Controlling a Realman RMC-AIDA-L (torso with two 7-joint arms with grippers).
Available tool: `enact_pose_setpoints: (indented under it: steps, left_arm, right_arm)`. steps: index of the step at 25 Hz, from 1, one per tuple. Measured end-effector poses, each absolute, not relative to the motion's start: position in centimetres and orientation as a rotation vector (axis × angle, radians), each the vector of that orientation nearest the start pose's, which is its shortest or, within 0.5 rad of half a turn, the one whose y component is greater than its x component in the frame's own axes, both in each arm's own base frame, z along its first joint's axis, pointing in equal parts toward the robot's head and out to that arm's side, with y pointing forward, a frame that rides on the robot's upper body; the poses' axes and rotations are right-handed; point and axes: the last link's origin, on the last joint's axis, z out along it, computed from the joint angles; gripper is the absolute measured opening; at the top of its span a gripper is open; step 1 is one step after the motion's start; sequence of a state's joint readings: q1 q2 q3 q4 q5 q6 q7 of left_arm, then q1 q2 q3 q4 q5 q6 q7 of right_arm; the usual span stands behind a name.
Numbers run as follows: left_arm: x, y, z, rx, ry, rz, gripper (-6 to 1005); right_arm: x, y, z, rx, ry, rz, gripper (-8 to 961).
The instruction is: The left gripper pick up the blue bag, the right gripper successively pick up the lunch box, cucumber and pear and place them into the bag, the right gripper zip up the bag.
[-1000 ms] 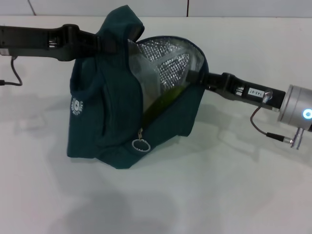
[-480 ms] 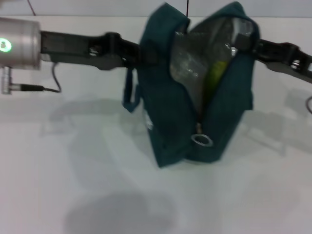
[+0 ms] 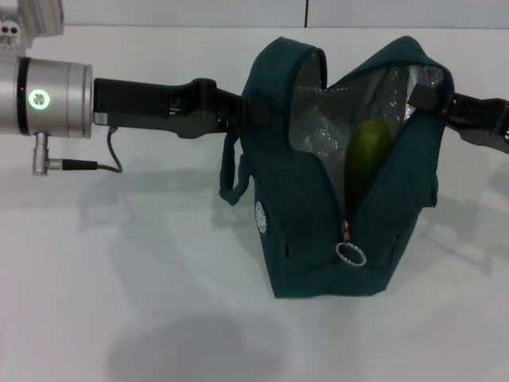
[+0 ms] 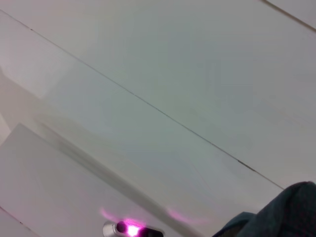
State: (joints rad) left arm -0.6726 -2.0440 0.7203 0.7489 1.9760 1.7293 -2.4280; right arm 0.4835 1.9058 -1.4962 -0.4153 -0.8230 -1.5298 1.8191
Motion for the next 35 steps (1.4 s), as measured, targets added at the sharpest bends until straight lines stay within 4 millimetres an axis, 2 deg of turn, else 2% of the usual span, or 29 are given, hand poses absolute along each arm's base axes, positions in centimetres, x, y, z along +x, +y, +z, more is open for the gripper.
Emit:
enact_pose_setpoints:
  steps: [6,9,20,23,26,30,35]
  left_arm:
    - [-20.1,35.3,2.1,-2.611,-1.822,-0.768,42]
    - [-20.3,35.2,2.0,-2.61,-1.827,-0.749,42]
    - [-20.5,35.0,1.9,-2.631,-1.809,-0.727,42]
    - [-20.5,34.9,1.8,-2.634,-1.806,-0.727,42]
    - [-20.5,34.9,1.8,-2.636,-1.804,-0.728,42]
    - [-20.4,34.9,1.8,-2.638,-1.802,-0.729,42]
    - [-20.4,34.7,1.5,-2.649,-1.807,-0.719,42]
  right_arm:
    - [23.6,32.7,1.9,-2.423,1.415,1.477,70]
    - [23.9,32.4,1.9,-2.425,1.388,1.474,188]
    - [26.4,30.7,3.7,-2.384,1.195,1.458,443]
    - [26.8,29.2,4.8,-2.411,1.06,1.502,545]
    - [27.0,26.9,5.1,-2.501,0.911,1.518,641]
    - [27.3,23.8,3.4,-2.616,0.728,1.493,751]
    - [27.7,20.4,-0.4,-2.684,0.527,1.411,745]
